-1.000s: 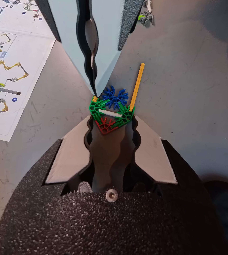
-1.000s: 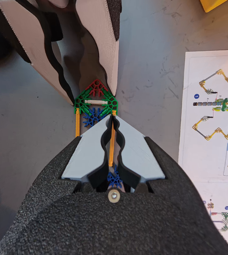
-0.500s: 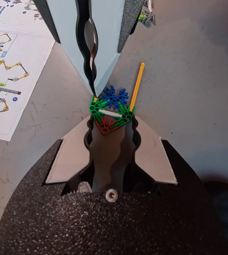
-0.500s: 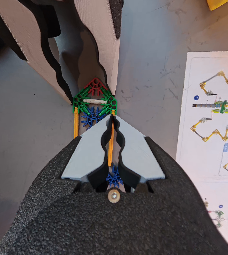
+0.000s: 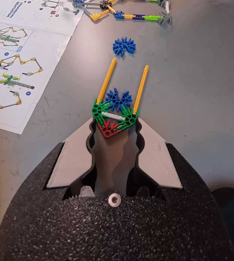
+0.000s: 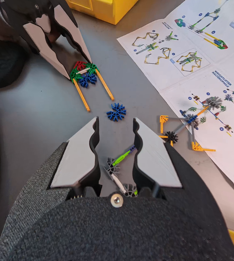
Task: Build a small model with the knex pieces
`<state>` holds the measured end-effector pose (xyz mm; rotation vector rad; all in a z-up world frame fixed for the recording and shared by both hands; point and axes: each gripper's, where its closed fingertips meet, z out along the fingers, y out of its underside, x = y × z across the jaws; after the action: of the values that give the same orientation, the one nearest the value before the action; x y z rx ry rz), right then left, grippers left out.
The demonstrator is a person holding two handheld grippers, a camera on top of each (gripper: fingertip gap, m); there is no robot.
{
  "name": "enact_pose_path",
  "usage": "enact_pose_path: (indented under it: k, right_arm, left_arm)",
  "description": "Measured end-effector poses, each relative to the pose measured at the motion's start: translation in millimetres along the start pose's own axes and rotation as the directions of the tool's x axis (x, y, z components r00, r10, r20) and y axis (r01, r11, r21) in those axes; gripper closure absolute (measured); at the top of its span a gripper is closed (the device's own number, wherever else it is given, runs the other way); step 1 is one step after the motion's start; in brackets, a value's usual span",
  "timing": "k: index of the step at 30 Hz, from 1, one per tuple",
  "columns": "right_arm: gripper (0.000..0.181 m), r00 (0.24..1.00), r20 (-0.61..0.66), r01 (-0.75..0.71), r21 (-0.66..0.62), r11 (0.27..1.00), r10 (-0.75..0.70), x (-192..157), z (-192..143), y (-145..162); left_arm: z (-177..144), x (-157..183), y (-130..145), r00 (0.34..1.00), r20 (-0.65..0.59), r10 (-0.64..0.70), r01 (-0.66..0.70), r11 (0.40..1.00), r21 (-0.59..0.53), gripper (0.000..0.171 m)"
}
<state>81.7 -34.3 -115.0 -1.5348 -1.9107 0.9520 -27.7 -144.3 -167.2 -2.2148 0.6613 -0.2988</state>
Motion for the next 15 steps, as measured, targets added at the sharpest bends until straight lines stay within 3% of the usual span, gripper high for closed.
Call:
enact_pose_path:
  k: [4, 11, 15]
  right_arm:
    - [0.139, 0.998, -0.069, -0.001, 0.086, 0.996, 0.007, 14, -4, -5]
    - [0.14, 0.987, -0.115, -0.062, 0.367, 0.928, 0.111, 26, -9, -37]
    - [0.14, 0.981, -0.162, -0.031, 0.42, 0.907, 0.109, 27, -12, -36]
  left_arm:
    - [-4, -8, 3, 0.999, 0.033, -0.029, 0.029, 1.0, -0.002, 0.115]
    - [-5, -9, 4, 0.998, 0.057, -0.034, 0.034, 0.999, 0.0, 0.115]
    - [-4, -8, 3, 0.998, 0.053, -0.028, 0.028, 1.0, 0.003, 0.115]
